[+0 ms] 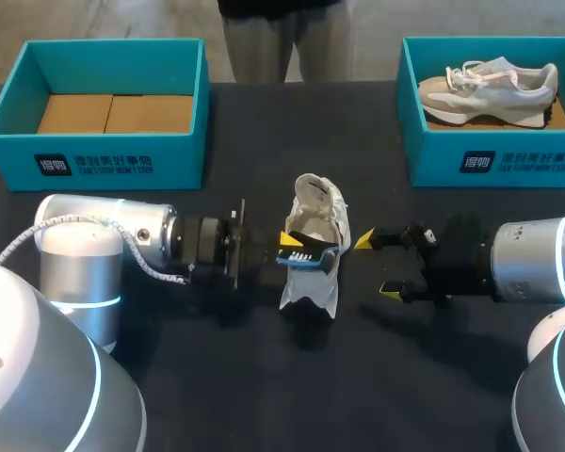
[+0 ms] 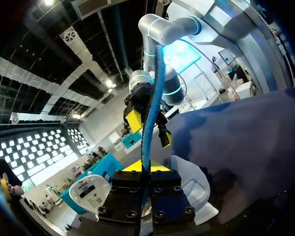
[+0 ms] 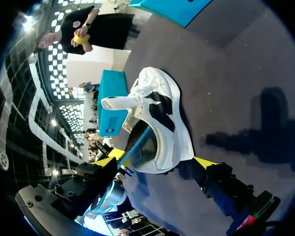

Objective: Take the shoe out of the shoebox, open the shoe tongue, remove and reinsert the insole, then place the shoe into the shoebox

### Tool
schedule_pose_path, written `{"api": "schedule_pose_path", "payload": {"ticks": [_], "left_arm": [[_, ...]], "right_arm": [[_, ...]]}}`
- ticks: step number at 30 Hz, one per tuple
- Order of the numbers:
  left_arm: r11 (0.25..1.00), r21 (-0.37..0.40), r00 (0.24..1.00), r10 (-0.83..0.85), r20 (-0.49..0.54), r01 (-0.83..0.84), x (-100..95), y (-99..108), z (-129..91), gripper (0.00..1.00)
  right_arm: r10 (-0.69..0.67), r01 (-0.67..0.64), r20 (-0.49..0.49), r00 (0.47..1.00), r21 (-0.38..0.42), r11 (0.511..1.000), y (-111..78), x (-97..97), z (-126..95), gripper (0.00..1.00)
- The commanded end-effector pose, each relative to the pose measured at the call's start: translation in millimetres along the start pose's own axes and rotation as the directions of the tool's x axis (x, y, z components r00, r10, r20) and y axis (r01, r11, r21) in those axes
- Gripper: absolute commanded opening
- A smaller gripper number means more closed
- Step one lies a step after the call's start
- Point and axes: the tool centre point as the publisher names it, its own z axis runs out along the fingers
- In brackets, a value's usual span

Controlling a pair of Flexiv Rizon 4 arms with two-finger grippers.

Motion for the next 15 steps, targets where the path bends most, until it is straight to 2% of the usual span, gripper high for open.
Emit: {"api": "schedule_pose_path", "payload": {"ticks": [1, 15], "left_arm": [[1.0, -0.004, 1.0, -0.002, -0.01, 0.002, -5.4, 4, 2, 0.0], [0.998, -0.054, 1.0, -0.01, -0.018, 0.009, -8.8, 27, 9, 0.0]], "right_arm": [[0.001, -0.001, 0.004, 1.0, -0.003, 1.0, -1.4, 1.1, 0, 1.0], [0.001, -0.001, 0.004, 1.0, -0.003, 1.0, -1.4, 1.1, 0, 1.0]]}}
